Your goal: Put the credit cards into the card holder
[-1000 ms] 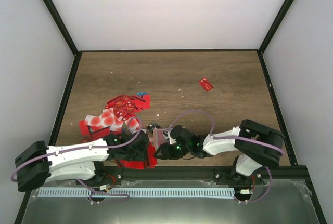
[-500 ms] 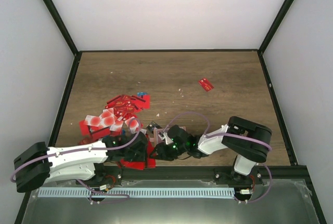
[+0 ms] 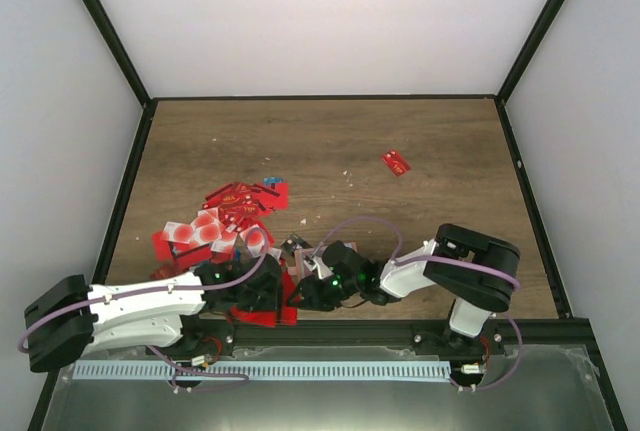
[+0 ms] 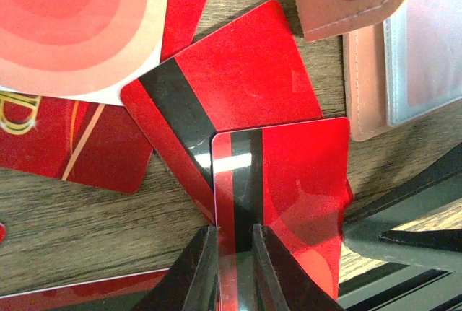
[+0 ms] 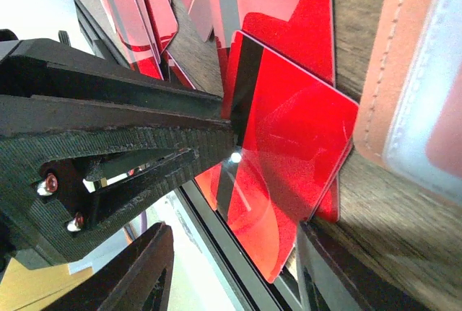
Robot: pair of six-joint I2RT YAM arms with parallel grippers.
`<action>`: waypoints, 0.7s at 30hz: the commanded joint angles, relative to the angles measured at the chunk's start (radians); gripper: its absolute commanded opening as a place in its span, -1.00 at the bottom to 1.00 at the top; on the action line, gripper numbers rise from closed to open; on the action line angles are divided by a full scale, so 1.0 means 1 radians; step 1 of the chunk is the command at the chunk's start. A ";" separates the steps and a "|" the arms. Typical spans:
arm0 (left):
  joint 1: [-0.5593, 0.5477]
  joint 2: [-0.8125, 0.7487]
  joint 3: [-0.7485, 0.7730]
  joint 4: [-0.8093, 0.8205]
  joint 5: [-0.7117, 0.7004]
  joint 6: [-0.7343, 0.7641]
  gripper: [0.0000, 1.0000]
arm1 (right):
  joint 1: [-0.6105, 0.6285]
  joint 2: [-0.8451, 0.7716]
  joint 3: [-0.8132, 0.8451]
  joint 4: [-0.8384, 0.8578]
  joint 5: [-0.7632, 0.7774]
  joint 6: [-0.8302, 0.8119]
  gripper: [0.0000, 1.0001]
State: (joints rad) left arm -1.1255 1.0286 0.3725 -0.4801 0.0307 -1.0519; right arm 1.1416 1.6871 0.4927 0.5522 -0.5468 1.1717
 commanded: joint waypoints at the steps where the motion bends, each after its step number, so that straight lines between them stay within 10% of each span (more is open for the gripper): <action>1: -0.005 -0.013 -0.004 -0.023 0.027 -0.017 -0.67 | 0.013 -0.019 0.007 0.094 -0.009 -0.005 -0.04; 21: -0.006 -0.116 0.059 -0.096 0.020 -0.021 -0.58 | 0.013 0.081 0.031 0.195 -0.023 -0.011 -0.05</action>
State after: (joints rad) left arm -1.1259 0.9295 0.4202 -0.6228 0.0196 -1.0702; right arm 1.1431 1.7527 0.4969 0.6765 -0.5762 1.1675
